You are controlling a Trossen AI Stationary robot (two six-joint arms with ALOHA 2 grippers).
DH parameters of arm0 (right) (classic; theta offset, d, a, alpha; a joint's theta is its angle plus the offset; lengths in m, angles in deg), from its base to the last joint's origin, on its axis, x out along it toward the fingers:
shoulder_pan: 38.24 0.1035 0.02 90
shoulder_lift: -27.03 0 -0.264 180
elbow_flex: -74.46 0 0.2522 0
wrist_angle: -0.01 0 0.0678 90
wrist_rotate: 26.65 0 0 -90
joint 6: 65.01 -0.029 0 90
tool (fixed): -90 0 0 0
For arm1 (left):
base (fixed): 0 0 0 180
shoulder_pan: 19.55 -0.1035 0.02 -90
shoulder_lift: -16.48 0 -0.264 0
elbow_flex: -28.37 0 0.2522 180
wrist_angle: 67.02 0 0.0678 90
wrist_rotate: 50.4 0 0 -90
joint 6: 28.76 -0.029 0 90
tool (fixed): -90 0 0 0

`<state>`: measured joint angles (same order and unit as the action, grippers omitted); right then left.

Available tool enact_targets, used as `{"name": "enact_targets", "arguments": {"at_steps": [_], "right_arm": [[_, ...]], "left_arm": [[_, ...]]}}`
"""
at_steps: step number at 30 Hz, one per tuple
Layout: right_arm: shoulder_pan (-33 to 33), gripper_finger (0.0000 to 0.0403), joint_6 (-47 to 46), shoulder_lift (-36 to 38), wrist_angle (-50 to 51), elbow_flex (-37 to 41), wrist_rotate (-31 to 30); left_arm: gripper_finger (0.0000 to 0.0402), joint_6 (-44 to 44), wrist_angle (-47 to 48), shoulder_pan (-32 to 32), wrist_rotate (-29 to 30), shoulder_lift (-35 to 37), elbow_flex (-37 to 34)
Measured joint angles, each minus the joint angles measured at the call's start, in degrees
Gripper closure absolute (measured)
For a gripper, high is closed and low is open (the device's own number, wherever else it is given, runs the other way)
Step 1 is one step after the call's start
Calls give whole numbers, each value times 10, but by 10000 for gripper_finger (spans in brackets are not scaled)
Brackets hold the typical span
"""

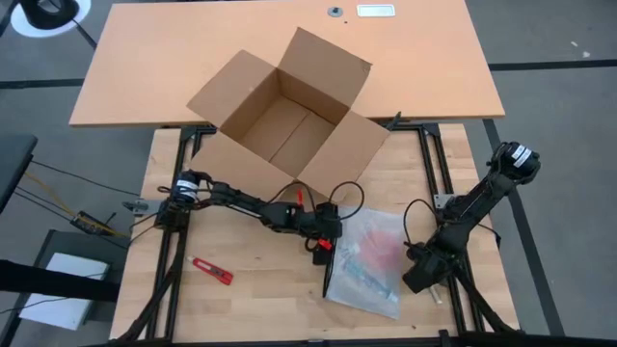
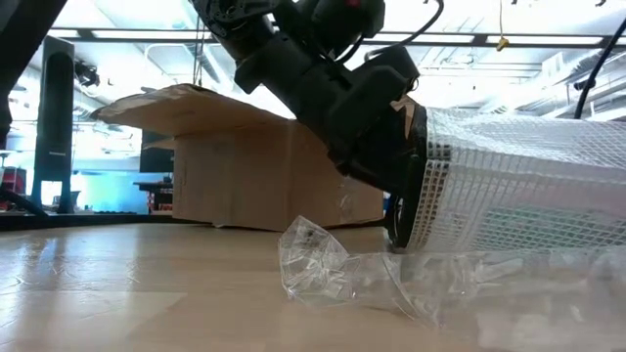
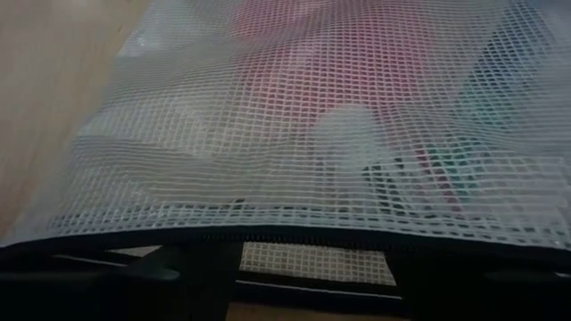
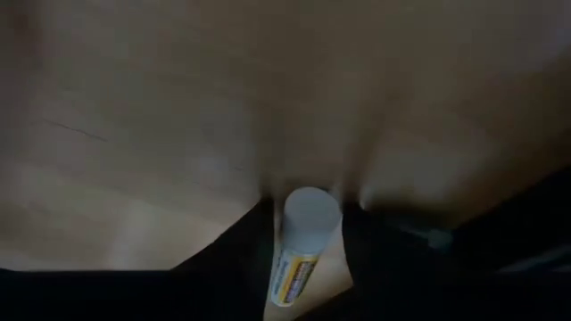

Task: Unpack boxes
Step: Put the white pill bottle into the zip bag

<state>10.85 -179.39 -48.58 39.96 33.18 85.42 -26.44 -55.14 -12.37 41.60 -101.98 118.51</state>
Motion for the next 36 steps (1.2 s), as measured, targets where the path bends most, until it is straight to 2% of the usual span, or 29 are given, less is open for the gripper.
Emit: {"name": "enact_targets", "arguments": {"at_steps": [5,11,17,22,26,30,36], "right_arm": [[1,339,12,0,-10,0,-4],[1,339,90,3,22,-55,-42],[-26,339,212,34,53,-146,-122],[-87,339,330,34,56,-225,-169],[-158,339,460,32,50,-273,-253],[-231,339,605,10,-4,-299,-306],[-311,339,771,-87,-149,-305,-316]], "left_arm": [[138,25,1,-1,2,0,0],[139,24,35,5,-1,43,0],[148,45,137,5,-1,123,1],[149,92,224,12,1,198,1],[150,114,289,24,18,259,1],[150,117,347,34,29,306,0],[150,99,408,39,34,335,0]]}}
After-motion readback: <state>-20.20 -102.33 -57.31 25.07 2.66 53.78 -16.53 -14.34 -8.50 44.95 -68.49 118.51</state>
